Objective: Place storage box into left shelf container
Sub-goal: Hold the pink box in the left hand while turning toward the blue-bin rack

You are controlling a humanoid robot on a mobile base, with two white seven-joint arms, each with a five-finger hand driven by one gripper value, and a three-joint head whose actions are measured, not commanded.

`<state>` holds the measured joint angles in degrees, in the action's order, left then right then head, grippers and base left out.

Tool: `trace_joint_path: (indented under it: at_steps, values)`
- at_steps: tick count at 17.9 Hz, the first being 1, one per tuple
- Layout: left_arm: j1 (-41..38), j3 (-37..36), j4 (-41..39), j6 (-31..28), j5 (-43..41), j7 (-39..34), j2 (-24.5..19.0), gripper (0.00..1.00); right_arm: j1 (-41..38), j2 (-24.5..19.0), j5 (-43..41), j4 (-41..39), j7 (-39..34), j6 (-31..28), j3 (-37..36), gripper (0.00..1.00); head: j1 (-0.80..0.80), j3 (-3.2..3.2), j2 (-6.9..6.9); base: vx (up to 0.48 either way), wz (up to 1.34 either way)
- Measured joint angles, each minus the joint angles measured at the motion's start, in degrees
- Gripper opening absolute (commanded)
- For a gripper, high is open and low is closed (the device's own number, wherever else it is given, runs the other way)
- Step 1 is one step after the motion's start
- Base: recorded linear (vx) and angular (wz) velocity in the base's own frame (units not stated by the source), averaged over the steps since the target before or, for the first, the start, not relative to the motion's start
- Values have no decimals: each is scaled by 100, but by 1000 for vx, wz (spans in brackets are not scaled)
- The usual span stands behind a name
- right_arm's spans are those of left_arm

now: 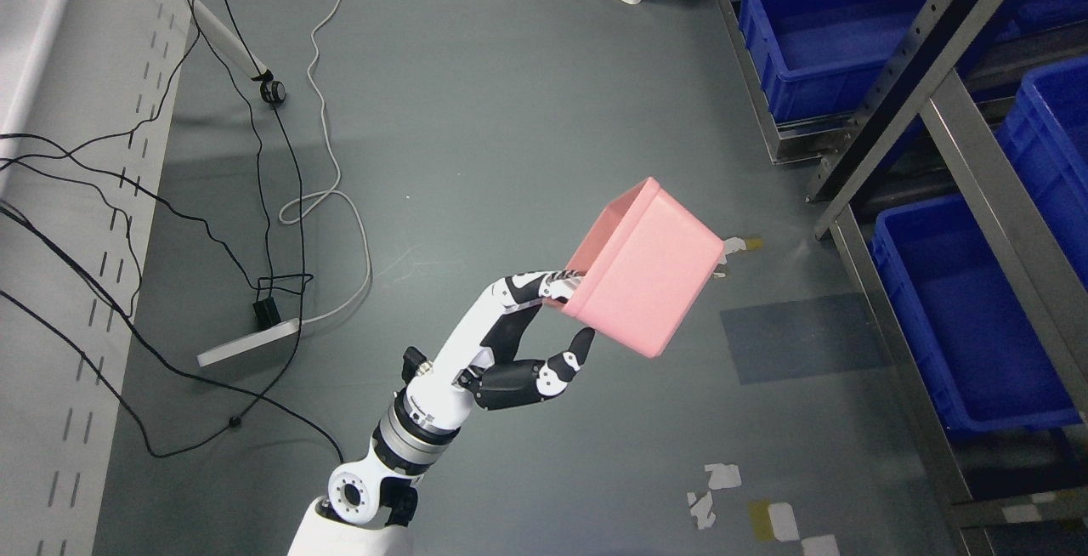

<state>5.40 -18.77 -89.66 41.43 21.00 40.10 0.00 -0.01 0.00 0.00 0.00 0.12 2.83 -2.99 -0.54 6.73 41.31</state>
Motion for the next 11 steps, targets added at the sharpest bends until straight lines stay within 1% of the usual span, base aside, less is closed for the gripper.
trace_joint_path:
  at_steps: [6,11]
  values:
    - [-6,-2,62,0,0,63,0,4,2,0,0,0,-5,-2,0,100,0,0,0,216,164]
    - [-8,-8,124,0,0,99,0,4,2,0,0,0,-32,-2,0,100,0,0,0,295,247]
